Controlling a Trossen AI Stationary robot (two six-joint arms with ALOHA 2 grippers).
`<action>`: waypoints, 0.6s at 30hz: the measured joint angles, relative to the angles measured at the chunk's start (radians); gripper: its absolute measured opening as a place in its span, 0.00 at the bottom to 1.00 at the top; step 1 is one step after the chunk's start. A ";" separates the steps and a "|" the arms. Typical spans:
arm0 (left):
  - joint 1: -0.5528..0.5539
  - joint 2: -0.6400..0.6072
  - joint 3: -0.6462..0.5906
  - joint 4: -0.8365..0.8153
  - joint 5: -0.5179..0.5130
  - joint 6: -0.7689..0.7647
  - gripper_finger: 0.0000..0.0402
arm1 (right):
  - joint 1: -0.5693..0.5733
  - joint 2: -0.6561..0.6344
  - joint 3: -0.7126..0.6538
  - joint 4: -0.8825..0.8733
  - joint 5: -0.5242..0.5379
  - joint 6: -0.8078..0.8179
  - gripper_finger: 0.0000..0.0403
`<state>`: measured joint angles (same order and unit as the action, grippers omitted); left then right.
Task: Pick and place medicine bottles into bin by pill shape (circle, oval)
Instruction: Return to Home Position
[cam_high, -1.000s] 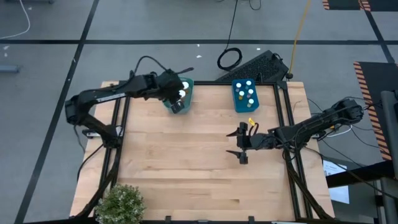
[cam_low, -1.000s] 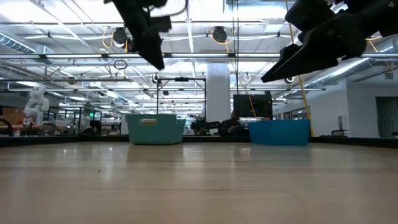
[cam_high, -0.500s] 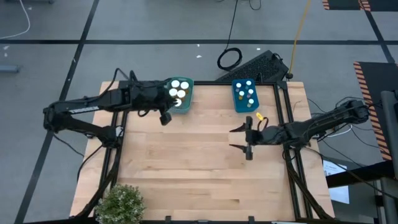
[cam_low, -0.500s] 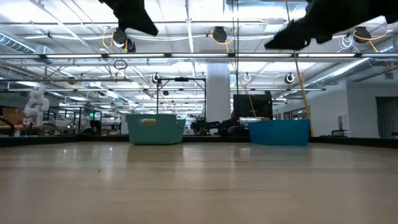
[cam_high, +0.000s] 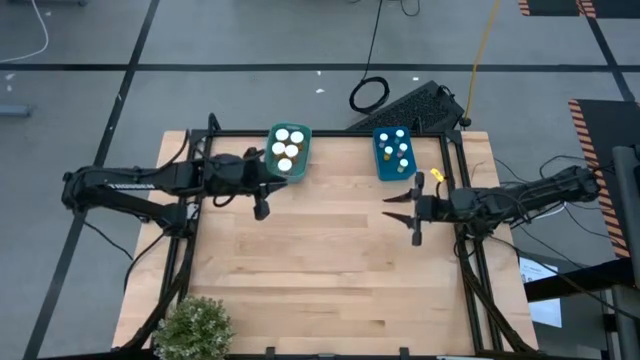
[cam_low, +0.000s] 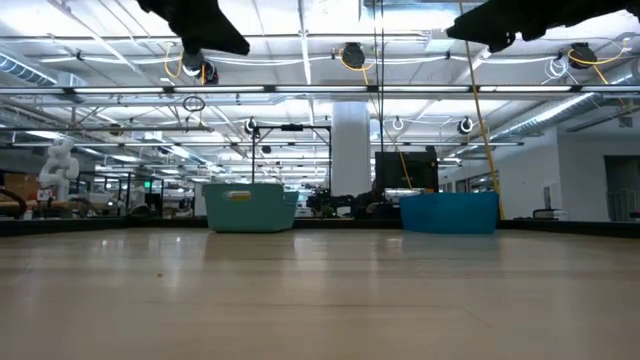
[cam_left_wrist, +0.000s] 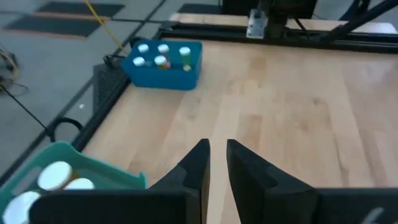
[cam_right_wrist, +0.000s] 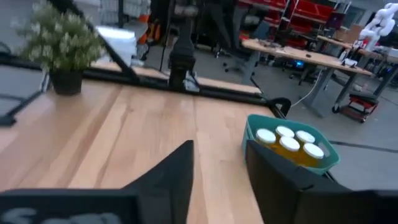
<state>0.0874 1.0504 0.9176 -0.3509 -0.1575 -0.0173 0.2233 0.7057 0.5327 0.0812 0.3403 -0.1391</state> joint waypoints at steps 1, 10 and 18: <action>-0.011 0.002 0.000 0.003 -0.020 0.001 0.13 | 0.000 -0.009 0.000 -0.020 0.000 -0.006 0.32; -0.053 0.003 -0.089 0.168 -0.075 0.010 0.01 | 0.000 -0.028 -0.023 -0.051 -0.002 -0.031 0.03; -0.070 0.002 -0.298 0.522 -0.008 0.055 0.02 | 0.001 -0.051 -0.138 0.027 -0.002 -0.059 0.01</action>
<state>0.0179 1.0521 0.6195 0.1709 -0.1658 0.0380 0.2241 0.6545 0.3949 0.1087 0.3382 -0.1978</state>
